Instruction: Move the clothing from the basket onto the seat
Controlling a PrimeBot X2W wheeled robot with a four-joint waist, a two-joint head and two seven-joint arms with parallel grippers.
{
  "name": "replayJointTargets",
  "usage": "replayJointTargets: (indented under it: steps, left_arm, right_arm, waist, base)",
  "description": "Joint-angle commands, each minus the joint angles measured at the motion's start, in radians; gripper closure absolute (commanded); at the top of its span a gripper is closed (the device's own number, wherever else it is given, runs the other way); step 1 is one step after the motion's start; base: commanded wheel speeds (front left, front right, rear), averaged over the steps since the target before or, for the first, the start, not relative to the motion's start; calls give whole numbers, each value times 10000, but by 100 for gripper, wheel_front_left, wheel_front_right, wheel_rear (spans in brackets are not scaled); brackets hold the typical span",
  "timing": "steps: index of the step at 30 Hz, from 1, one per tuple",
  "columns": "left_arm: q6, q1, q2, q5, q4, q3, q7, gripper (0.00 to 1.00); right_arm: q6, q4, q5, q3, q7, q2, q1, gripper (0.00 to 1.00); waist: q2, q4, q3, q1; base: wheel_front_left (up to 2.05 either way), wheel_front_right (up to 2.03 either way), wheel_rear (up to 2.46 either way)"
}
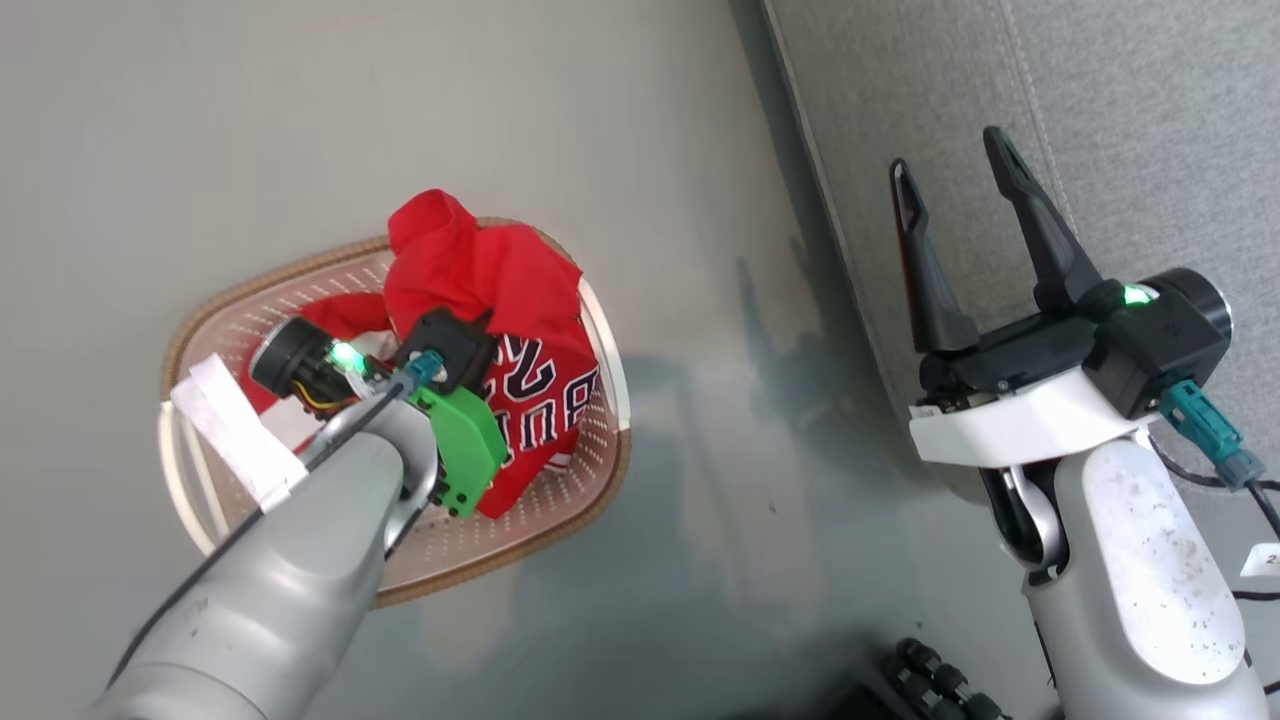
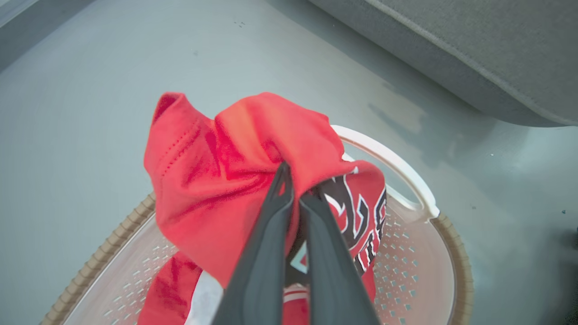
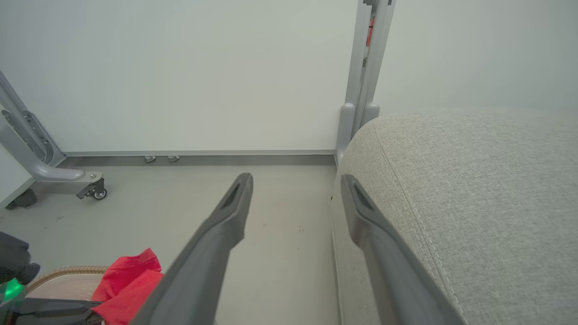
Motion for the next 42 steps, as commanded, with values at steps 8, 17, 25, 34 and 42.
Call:
replayJointTargets:
  steps: [8,17,25,34,42]
  left_arm:
    - [343,1276,199,308,-1968,1066,-32,100]
    - [497,2331,272,791,-3930,2252,-34,100]
    - [558,2979,116,1010,-5495,3271,-33,100]
    - [456,2854,-143,1347,-6902,3817,-33,100]
    - [392,2144,-339,1556,-7741,3799,-21,100]
  right_arm:
    - [-10,301,-57,-154,-30,-34,737,0]
    - [-10,595,-3,-199,-30,-34,1345,0]
    - [-10,765,55,-314,-30,-34,1879,0]
    - [-10,841,130,-362,-30,-32,2293,0]
    - [-10,870,203,-326,-30,-32,2544,0]
  waist:
    - [75,904,-1989,0]
    - [75,1272,-3166,0]
    - [75,1538,-4050,0]
    - [75,1711,-4690,0]
    - [75,1791,-5059,0]
  base:
    - [0,0,0]
    - [0,0,0]
    - [0,0,0]
    - [0,0,0]
    - [0,0,0]
